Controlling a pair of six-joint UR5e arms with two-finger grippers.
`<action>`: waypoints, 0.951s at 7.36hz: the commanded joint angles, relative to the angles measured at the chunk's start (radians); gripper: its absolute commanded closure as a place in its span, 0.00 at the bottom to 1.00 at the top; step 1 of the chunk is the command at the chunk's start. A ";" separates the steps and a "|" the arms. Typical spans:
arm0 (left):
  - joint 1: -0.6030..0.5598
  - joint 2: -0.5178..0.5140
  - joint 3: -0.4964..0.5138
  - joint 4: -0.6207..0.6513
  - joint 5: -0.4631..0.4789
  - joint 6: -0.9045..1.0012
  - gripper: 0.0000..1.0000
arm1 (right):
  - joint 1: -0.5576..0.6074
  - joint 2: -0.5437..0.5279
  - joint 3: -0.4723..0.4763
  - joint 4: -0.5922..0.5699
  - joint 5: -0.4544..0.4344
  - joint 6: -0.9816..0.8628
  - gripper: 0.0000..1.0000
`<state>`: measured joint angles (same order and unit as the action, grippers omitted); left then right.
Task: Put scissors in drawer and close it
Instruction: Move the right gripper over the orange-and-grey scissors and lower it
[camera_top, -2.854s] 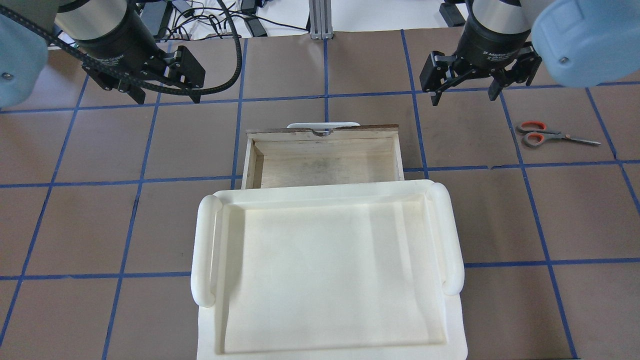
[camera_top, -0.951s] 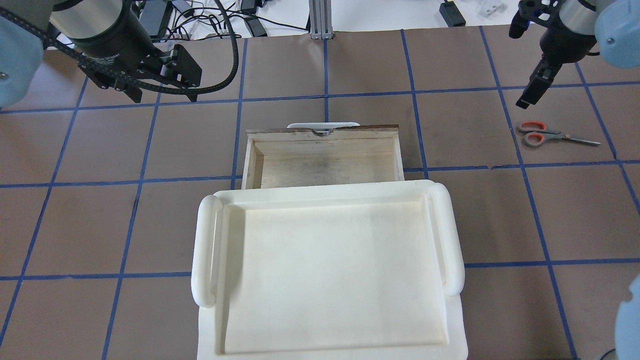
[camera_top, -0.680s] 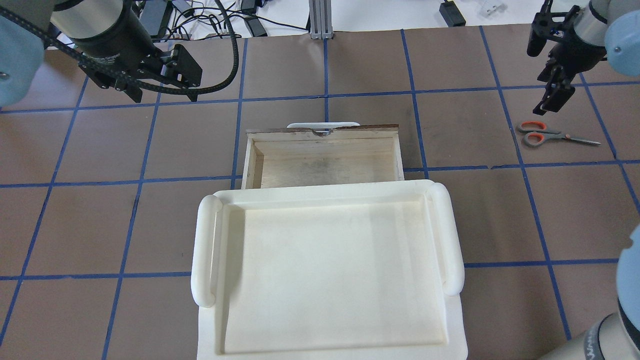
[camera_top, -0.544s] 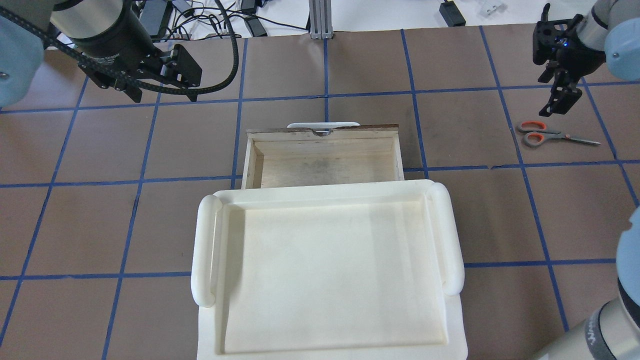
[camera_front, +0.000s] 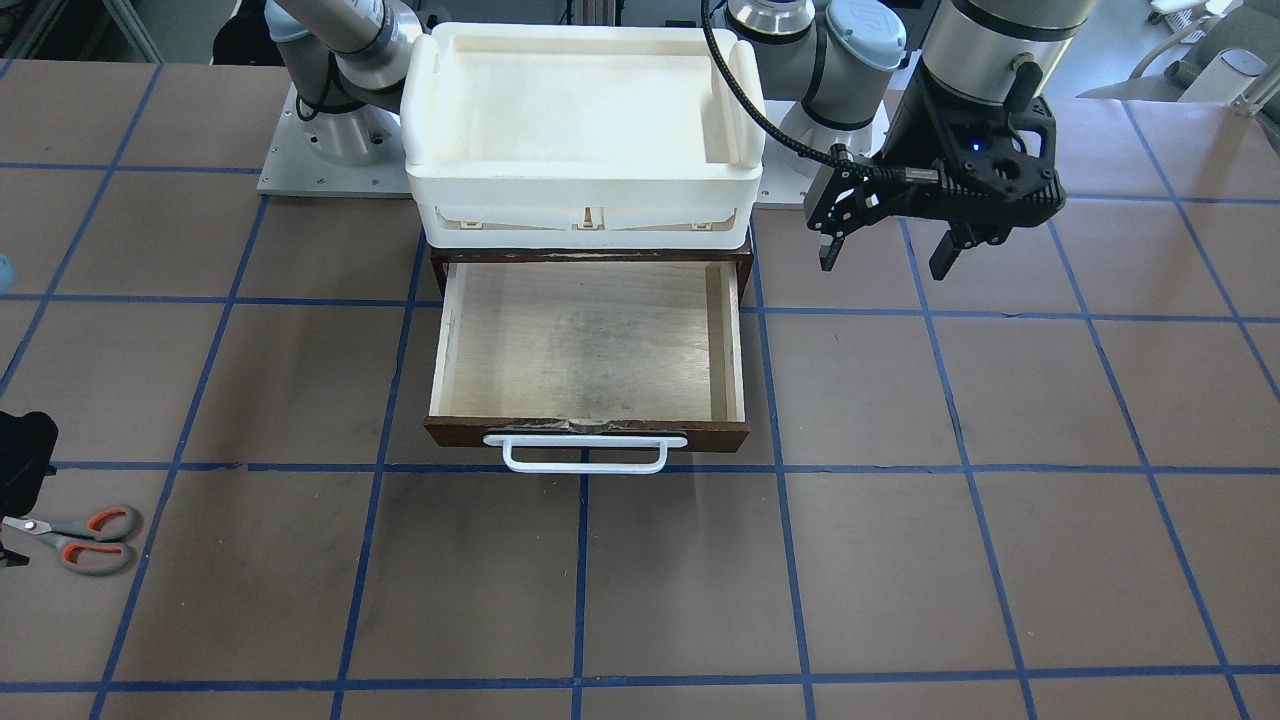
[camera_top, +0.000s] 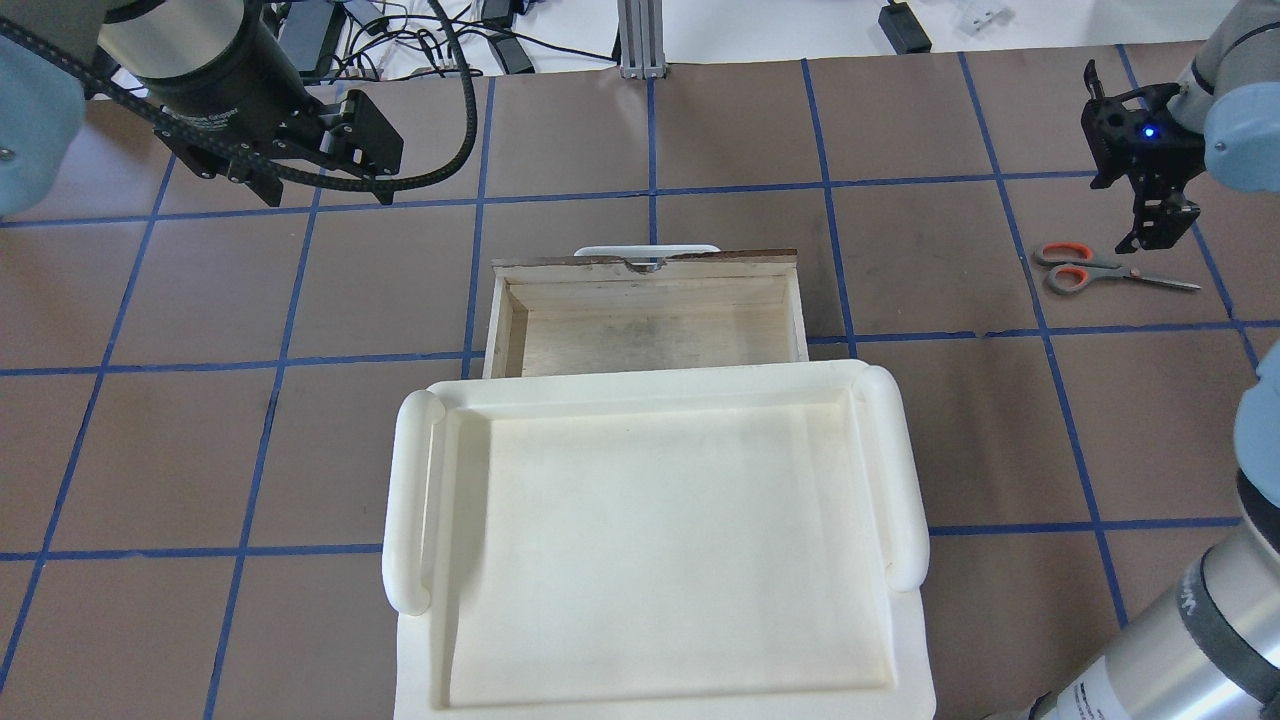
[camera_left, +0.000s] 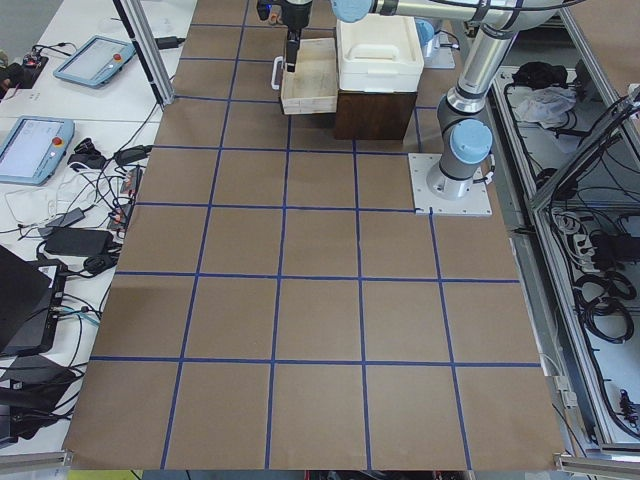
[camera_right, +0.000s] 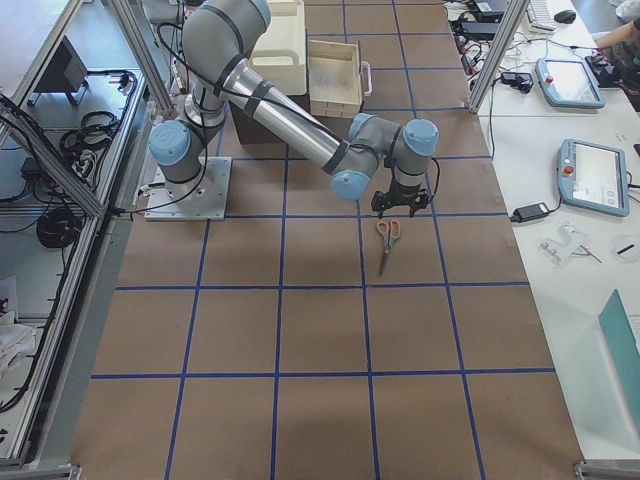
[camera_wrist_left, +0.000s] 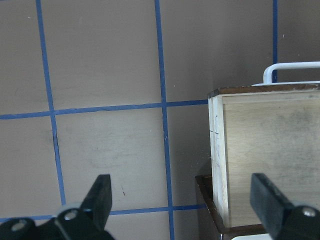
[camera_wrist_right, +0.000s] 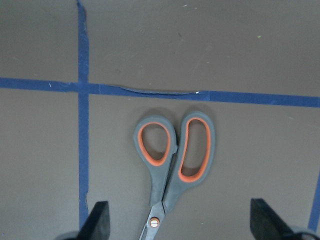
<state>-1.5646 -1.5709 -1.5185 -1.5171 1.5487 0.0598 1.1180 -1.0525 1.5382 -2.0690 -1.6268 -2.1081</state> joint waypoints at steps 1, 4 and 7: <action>0.000 0.000 -0.002 0.000 -0.002 0.000 0.00 | -0.041 0.066 -0.001 -0.023 -0.007 -0.035 0.00; -0.002 0.000 -0.003 0.002 -0.004 0.000 0.00 | -0.043 0.100 0.002 -0.037 -0.016 -0.023 0.00; 0.000 0.000 -0.005 0.002 -0.002 -0.002 0.00 | -0.046 0.118 0.002 -0.036 -0.011 -0.030 0.00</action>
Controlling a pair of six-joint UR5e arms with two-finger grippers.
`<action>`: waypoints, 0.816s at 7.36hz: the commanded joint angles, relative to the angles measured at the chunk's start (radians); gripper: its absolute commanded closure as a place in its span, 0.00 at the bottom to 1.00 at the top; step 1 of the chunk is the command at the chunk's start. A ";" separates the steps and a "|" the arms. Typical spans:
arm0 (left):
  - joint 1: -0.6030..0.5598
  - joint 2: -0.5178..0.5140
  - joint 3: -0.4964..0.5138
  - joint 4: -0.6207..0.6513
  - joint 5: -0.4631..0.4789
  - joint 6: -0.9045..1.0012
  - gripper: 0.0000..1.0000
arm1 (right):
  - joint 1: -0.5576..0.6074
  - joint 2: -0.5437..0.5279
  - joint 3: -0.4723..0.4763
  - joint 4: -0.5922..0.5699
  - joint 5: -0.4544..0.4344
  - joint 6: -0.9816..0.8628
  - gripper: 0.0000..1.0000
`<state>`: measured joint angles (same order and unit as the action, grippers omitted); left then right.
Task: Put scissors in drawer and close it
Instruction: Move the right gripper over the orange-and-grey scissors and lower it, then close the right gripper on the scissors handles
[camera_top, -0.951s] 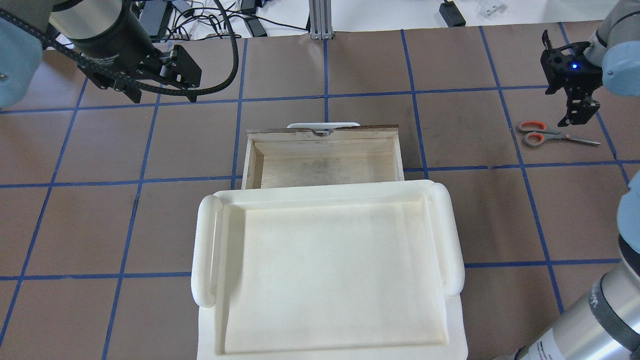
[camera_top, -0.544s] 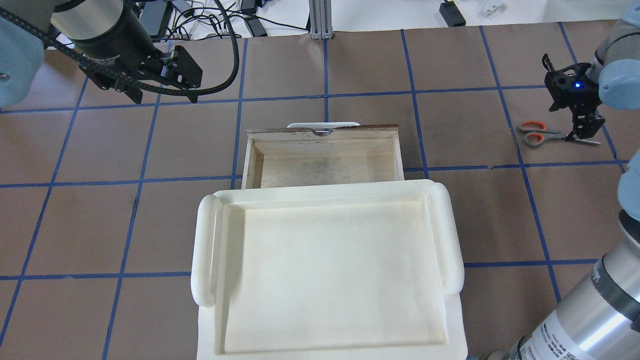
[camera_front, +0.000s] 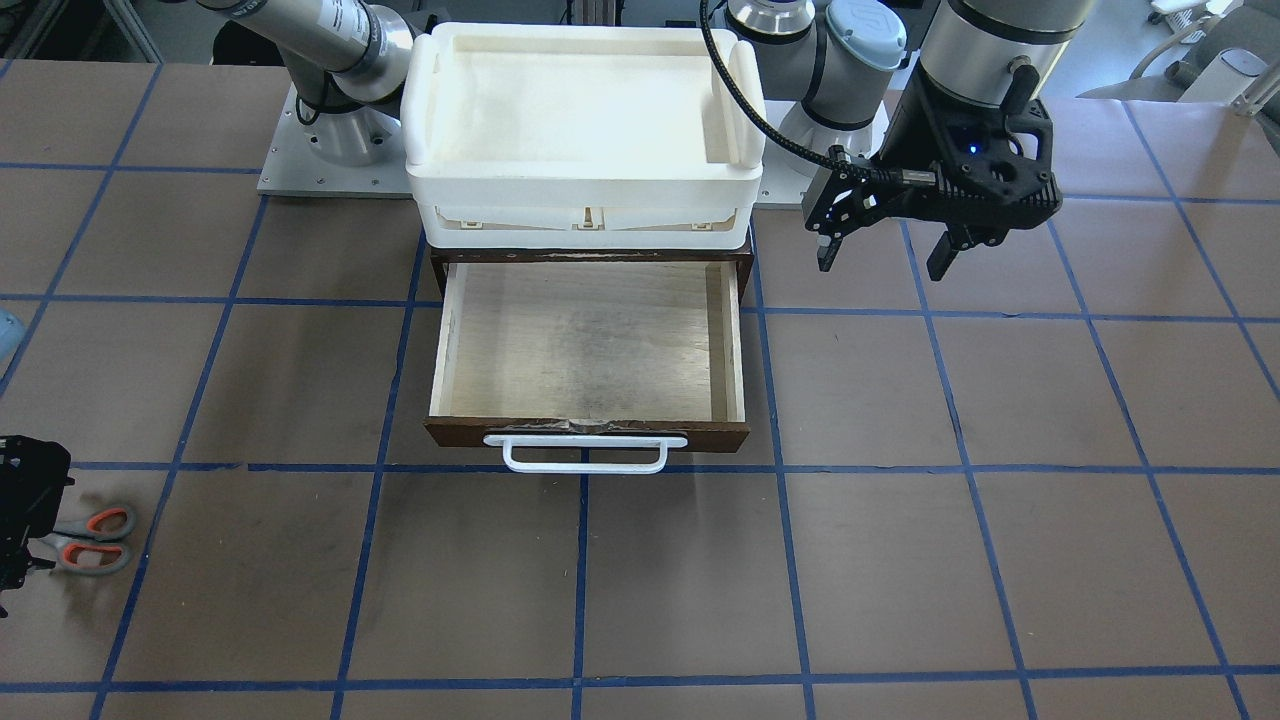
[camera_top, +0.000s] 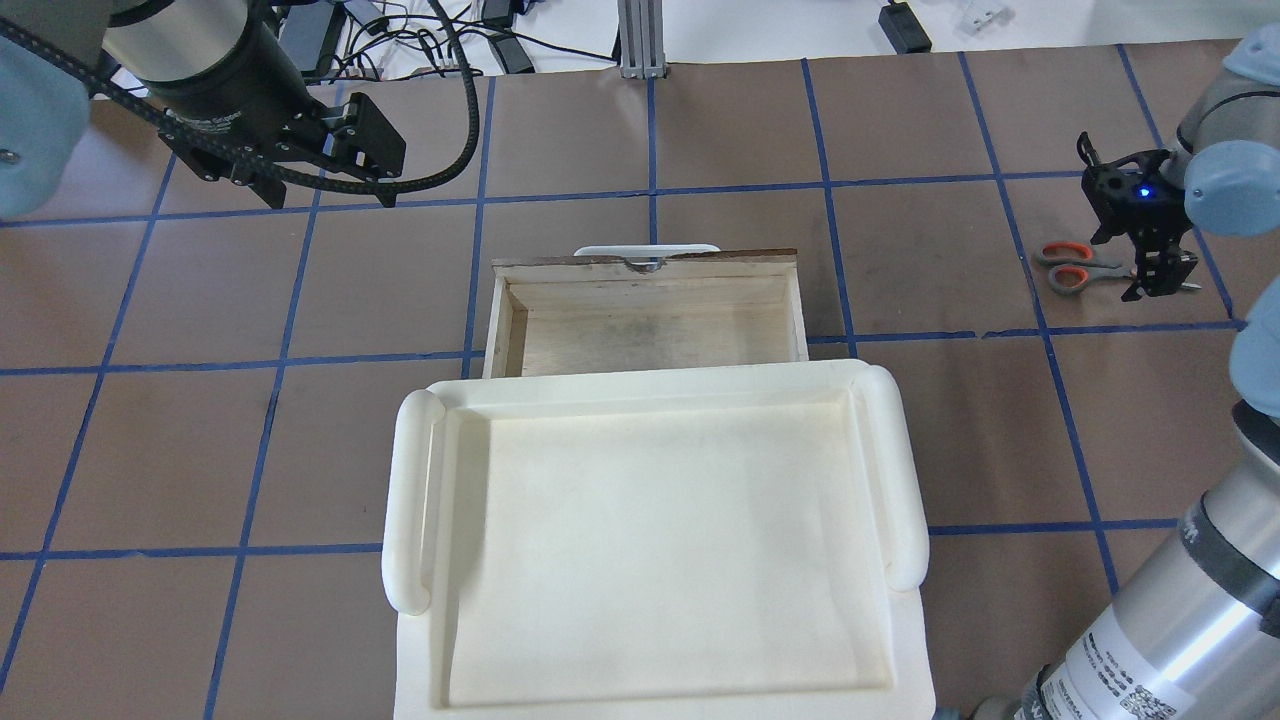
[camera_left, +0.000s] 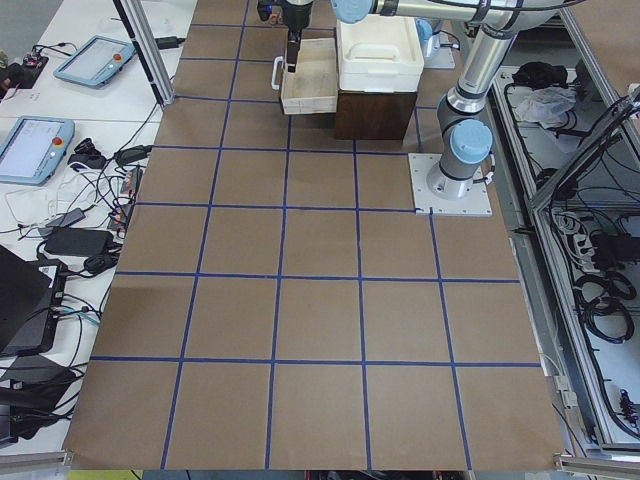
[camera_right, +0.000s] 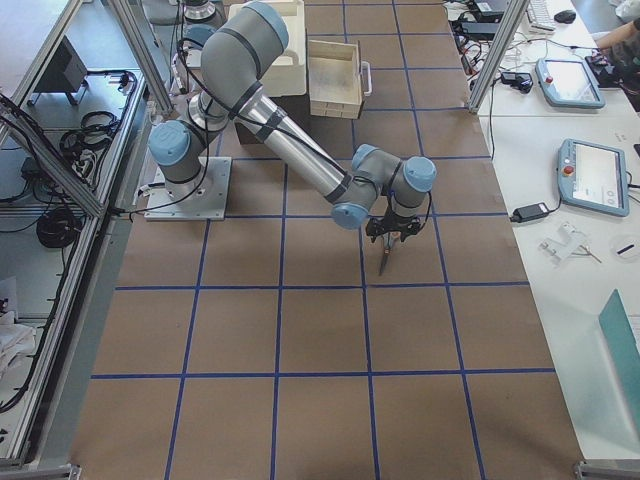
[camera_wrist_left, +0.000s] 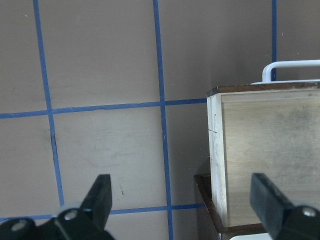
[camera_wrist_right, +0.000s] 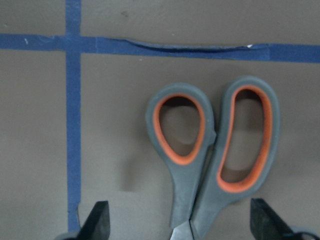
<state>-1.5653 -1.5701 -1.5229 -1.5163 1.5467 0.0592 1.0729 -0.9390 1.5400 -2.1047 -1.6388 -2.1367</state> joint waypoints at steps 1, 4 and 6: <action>0.001 0.001 0.000 0.001 -0.002 0.001 0.00 | -0.001 0.009 0.000 -0.001 0.001 -0.002 0.01; 0.001 0.001 0.000 0.004 -0.008 -0.001 0.00 | -0.002 0.012 0.000 -0.001 -0.006 -0.003 0.17; 0.001 -0.002 0.000 0.007 -0.010 -0.001 0.00 | -0.002 0.011 -0.001 -0.009 -0.009 -0.017 0.71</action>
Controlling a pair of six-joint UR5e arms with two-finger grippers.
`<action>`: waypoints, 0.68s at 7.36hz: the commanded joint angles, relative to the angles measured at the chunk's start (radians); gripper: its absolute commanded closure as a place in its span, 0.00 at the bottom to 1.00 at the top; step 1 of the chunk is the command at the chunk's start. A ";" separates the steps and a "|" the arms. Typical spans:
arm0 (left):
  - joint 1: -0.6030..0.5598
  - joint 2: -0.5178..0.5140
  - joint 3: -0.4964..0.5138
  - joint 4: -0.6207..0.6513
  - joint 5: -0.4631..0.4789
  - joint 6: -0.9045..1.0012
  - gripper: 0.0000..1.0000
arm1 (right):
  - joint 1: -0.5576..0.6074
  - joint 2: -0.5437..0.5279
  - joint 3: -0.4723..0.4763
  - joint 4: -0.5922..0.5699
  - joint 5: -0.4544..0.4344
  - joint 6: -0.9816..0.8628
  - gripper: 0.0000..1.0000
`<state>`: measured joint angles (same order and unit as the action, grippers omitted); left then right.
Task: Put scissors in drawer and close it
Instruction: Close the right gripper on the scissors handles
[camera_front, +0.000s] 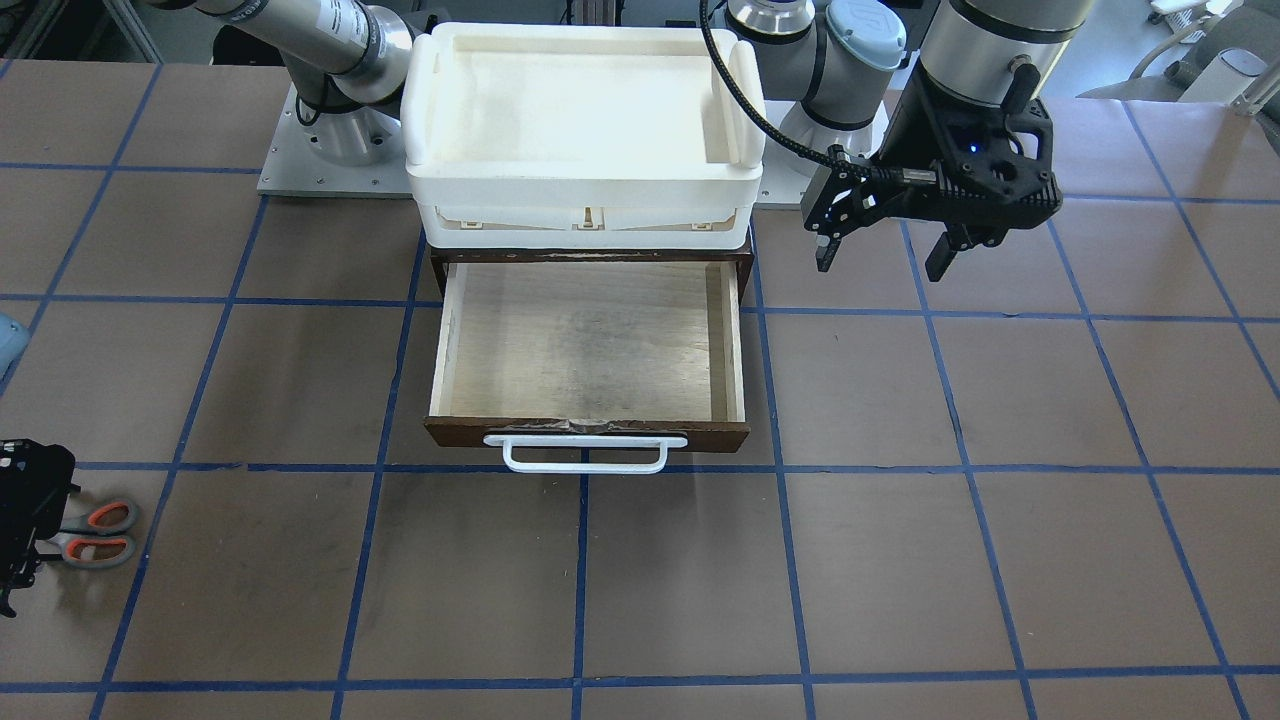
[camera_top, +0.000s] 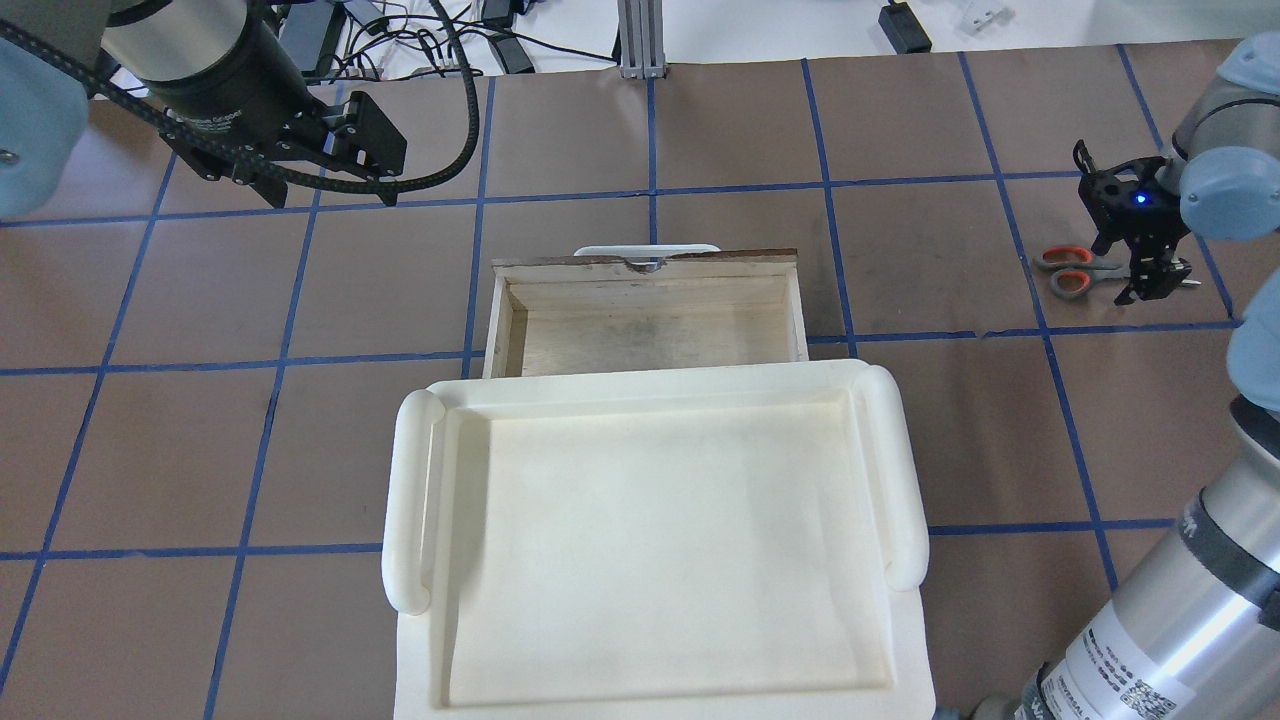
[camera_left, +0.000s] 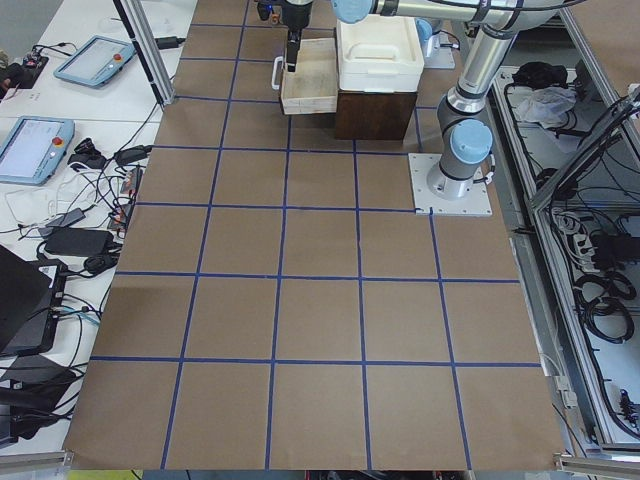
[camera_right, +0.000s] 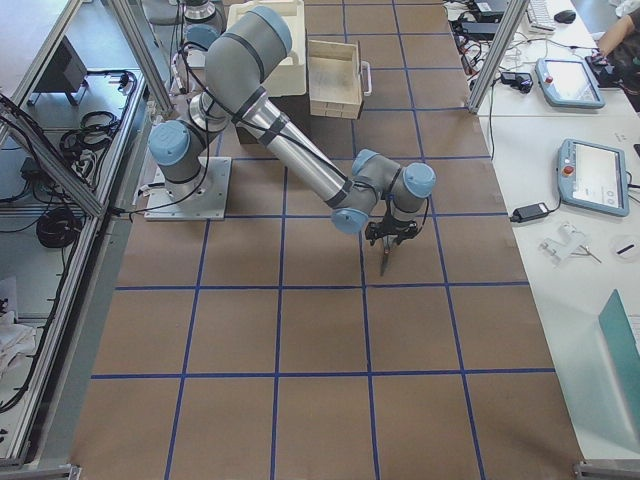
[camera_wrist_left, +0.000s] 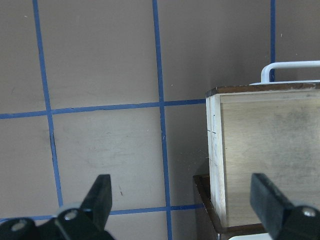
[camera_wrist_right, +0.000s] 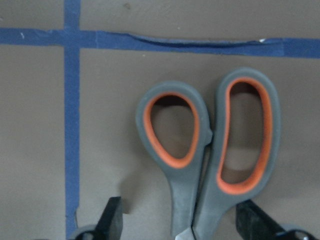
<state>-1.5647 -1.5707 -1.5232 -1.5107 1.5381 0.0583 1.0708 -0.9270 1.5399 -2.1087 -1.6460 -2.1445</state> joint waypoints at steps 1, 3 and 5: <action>-0.002 0.003 0.000 0.001 -0.003 0.000 0.00 | 0.001 -0.001 -0.001 -0.042 -0.003 -0.064 1.00; -0.002 0.003 0.000 0.001 0.003 0.000 0.00 | 0.001 -0.004 -0.003 -0.054 -0.029 -0.074 1.00; -0.002 0.003 0.000 0.001 0.004 0.000 0.00 | 0.003 -0.024 -0.007 -0.044 -0.032 -0.068 1.00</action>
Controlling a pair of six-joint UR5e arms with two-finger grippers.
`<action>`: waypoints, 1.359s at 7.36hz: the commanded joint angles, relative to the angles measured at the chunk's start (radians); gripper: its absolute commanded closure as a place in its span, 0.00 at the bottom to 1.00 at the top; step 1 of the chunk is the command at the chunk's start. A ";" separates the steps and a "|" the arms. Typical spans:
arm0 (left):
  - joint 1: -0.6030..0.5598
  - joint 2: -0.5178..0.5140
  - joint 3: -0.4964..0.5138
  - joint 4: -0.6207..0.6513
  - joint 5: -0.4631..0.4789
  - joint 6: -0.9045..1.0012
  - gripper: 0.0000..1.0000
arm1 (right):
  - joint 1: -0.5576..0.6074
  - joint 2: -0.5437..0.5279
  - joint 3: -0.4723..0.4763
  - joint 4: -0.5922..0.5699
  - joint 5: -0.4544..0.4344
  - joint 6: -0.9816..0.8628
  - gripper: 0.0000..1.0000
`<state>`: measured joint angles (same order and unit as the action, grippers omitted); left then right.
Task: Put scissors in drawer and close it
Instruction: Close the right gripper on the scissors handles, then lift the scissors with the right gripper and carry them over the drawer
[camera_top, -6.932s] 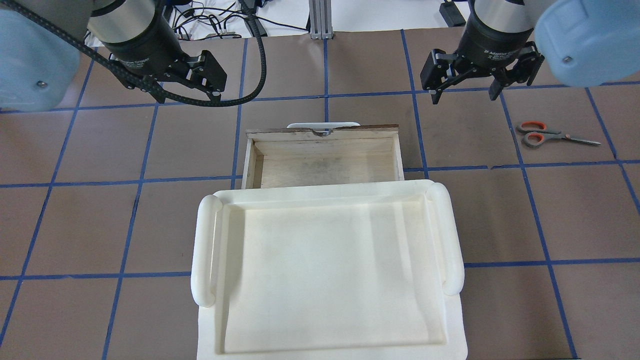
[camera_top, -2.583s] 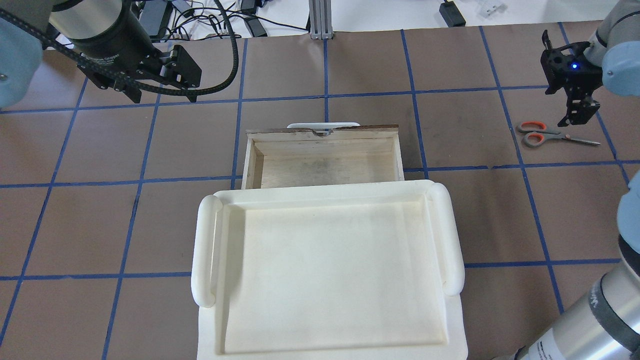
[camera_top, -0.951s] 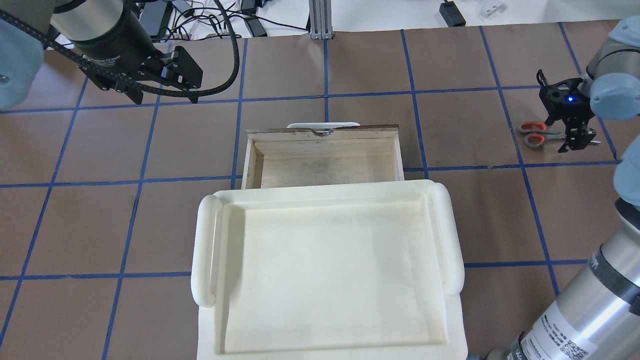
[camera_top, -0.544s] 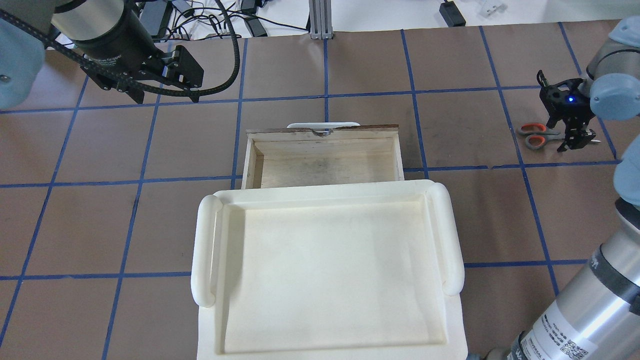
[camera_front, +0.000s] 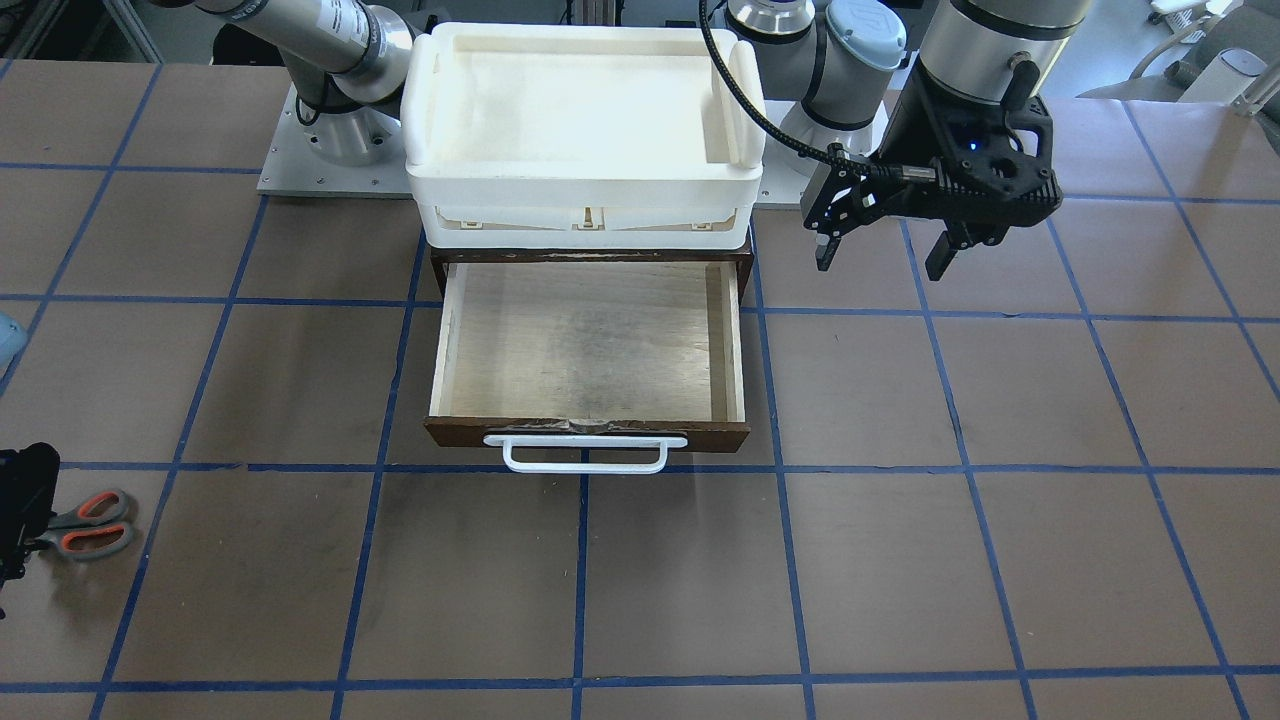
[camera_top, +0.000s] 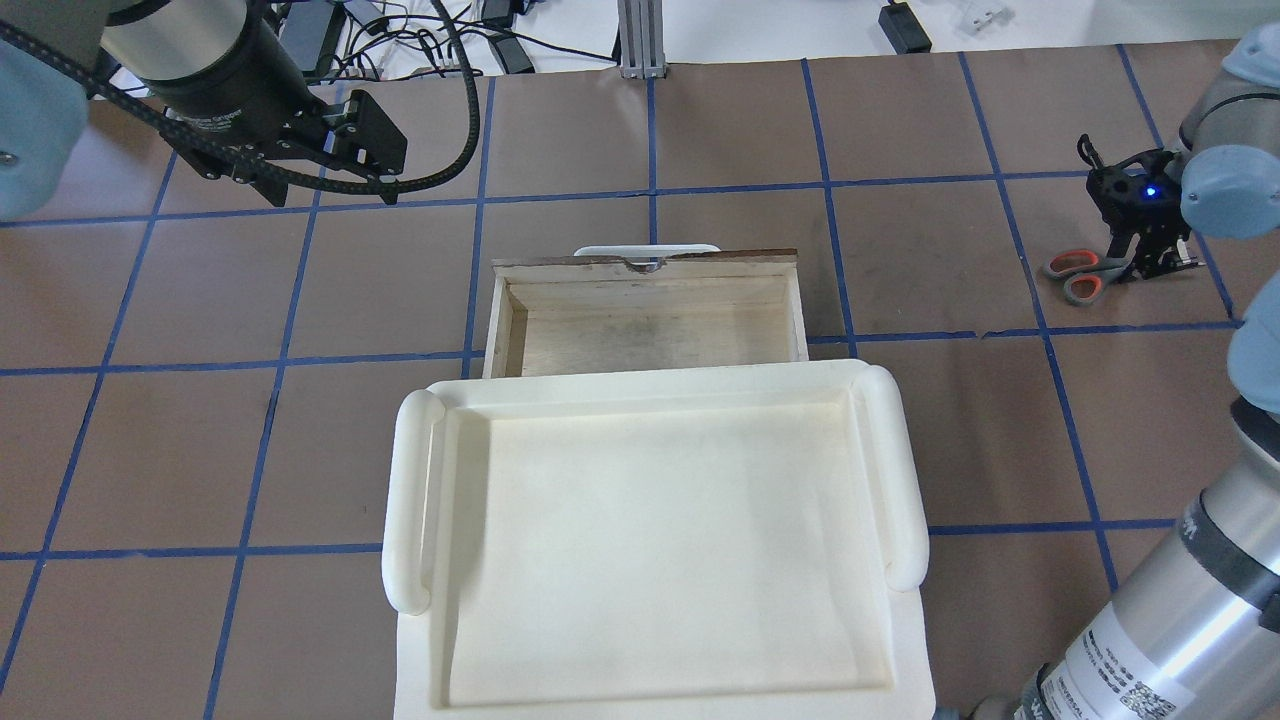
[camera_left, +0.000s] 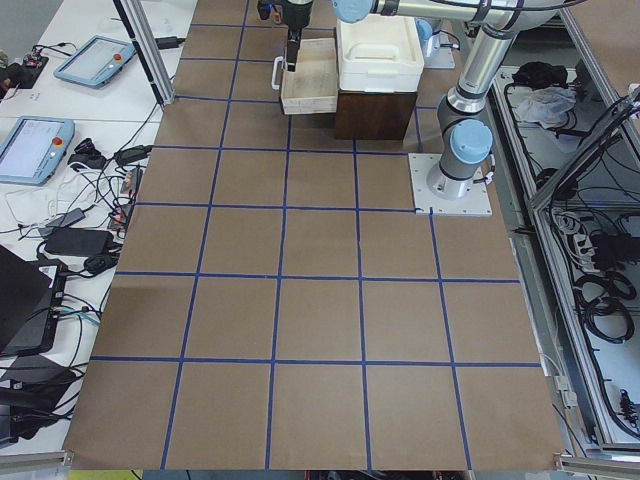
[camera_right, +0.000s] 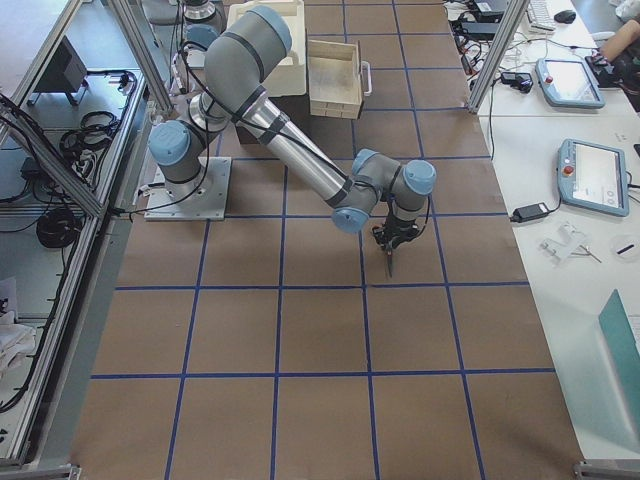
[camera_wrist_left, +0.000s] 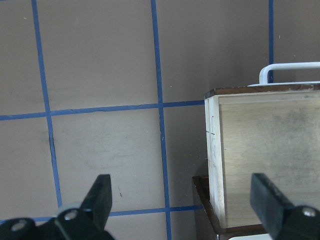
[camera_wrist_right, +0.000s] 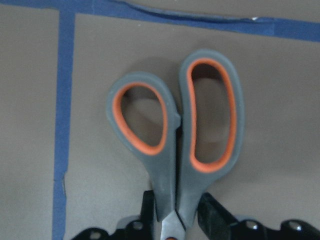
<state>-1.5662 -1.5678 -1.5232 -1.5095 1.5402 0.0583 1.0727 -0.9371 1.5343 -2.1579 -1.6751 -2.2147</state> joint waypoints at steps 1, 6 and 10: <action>0.000 0.002 0.000 0.000 0.003 0.000 0.00 | 0.003 -0.037 -0.002 0.010 0.001 0.007 1.00; 0.000 0.005 0.000 0.000 0.001 0.000 0.00 | 0.039 -0.112 -0.005 0.026 -0.009 0.160 1.00; 0.001 0.002 -0.002 0.000 0.000 0.000 0.00 | 0.232 -0.279 -0.005 0.208 0.006 0.375 1.00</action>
<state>-1.5648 -1.5644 -1.5242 -1.5094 1.5407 0.0583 1.2180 -1.1434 1.5296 -2.0346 -1.6794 -1.9381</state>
